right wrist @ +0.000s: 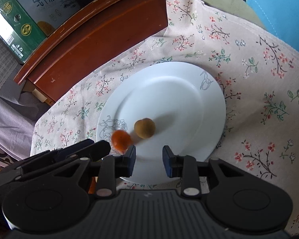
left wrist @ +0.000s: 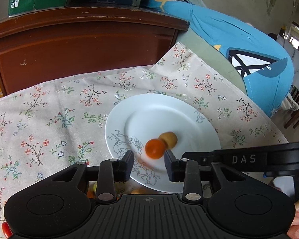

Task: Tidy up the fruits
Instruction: 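Carry the orange with the left tool onto the plate while the right tool places the kiwi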

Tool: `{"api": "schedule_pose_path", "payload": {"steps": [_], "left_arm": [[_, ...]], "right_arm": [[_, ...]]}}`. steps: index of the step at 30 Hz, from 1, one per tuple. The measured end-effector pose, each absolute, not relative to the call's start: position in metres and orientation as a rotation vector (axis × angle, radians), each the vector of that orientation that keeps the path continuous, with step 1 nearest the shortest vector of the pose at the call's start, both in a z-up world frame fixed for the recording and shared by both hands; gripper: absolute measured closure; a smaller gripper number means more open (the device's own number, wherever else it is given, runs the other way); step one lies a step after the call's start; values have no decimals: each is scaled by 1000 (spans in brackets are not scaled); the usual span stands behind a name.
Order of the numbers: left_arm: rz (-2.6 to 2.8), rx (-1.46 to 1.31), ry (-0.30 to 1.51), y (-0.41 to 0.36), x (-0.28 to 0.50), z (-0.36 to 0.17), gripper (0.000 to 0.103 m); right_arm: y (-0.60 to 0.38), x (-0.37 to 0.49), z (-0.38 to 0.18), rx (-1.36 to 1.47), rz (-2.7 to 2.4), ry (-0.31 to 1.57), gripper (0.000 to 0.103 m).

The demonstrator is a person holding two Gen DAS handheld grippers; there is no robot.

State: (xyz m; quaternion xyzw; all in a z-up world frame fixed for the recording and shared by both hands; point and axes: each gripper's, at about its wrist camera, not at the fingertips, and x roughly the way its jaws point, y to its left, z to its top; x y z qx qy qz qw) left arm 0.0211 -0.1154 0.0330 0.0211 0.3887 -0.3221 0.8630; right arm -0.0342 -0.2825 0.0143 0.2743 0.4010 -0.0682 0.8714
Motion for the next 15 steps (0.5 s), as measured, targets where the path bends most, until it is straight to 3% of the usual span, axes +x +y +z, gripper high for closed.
{"api": "schedule_pose_path", "payload": {"steps": [2,8,15], "left_arm": [[-652,65,805,-115,21,31,57],[-583,119,794,-112,22,27,44],[-519,170,817,-108,25,17,40]], "right_arm": [[-289,-35,16,572,-179,823,71],[-317,-36,17,548,-367,771,66],[-331,-27,1,547,-424,826,63]]}}
